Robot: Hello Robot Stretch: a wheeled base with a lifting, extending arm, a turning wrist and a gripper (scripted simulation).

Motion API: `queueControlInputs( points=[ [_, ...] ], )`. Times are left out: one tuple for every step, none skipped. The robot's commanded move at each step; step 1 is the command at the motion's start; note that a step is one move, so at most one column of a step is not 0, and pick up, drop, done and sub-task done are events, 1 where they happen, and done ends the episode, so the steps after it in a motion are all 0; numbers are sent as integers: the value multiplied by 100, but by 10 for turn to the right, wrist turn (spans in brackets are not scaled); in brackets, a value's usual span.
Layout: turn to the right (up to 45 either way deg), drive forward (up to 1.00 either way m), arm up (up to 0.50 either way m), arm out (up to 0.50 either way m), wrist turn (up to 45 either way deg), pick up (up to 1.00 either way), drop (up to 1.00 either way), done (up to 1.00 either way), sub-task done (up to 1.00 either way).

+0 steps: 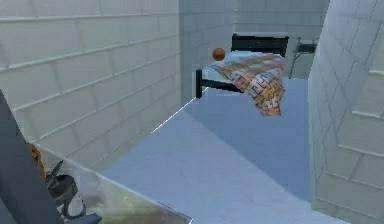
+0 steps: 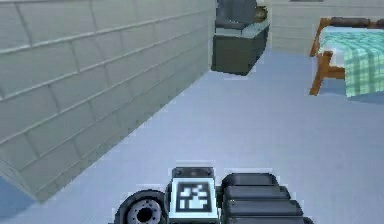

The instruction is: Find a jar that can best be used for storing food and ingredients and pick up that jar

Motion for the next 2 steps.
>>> queueControlInputs(
  points=[
    [240, 0, 0, 0, 0, 0, 0, 0, 0],
    [0, 20, 0, 0, 0, 0, 0, 0, 0]
  ],
)
